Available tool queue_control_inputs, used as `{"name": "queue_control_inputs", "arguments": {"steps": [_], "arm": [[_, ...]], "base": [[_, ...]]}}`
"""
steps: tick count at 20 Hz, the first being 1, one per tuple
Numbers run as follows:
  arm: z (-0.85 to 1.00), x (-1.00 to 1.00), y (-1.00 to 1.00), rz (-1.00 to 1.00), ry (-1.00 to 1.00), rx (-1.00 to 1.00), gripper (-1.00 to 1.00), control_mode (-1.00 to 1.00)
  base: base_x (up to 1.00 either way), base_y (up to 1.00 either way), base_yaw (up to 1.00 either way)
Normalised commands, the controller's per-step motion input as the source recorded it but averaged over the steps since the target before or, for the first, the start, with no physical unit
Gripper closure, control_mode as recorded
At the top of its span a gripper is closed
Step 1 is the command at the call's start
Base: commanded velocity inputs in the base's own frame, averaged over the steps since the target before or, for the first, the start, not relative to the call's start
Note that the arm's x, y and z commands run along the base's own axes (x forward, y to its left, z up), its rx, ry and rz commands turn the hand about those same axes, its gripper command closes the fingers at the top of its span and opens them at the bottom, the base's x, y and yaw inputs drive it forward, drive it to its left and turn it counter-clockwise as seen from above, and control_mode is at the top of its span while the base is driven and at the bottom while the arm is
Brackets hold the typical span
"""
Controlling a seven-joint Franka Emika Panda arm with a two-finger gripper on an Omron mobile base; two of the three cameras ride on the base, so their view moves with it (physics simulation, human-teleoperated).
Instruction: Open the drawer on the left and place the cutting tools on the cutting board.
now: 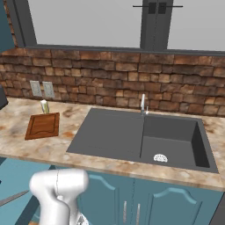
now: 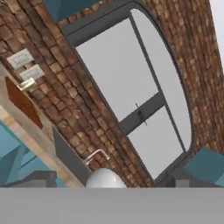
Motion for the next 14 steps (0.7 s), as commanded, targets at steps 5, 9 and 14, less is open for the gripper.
{"name": "queue_control_inputs", "arguments": {"steps": [5, 9, 14], "arm": [[0.66, 0.82, -0.58, -0.03, 0.19, 0.24, -1.00, -1.00], [0.51, 0.92, -0.56, 0.00, 0.22, 0.25, -1.00, -1.00], [0.63, 0.83, -0.38, -0.01, 0.38, 0.24, -1.00, -1.00]], "base": [[0.00, 0.00, 0.00], [0.00, 0.00, 0.00], [0.00, 0.00, 0.00]]}}
